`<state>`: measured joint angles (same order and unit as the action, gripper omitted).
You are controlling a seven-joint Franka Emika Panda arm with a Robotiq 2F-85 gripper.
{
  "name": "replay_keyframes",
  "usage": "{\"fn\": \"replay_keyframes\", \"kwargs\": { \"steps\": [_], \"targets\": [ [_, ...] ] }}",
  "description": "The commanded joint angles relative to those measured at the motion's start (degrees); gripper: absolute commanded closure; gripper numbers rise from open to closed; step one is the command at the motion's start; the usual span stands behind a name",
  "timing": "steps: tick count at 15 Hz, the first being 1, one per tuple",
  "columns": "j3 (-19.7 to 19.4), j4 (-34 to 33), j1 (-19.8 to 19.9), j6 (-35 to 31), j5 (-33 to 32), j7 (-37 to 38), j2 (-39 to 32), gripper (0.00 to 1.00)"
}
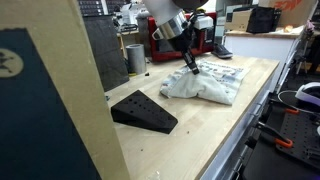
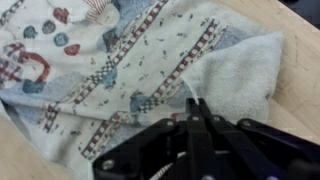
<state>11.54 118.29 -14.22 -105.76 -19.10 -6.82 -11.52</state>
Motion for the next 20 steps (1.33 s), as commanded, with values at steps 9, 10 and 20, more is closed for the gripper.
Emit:
{"fn": "replay_keyframes", "kwargs": {
  "steps": [9,10,20],
  "targets": [
    [-6.7,-0.7,6.1,1.7,0.5,15.2,0.1,1.0],
    [-7.2,-0.8,6.5,1.9,0.4,16.2,0.1,1.0],
    [-13.6,-3.4,10.8,3.9,-0.6,26.9,-2.4,1.0]
  ]
}}
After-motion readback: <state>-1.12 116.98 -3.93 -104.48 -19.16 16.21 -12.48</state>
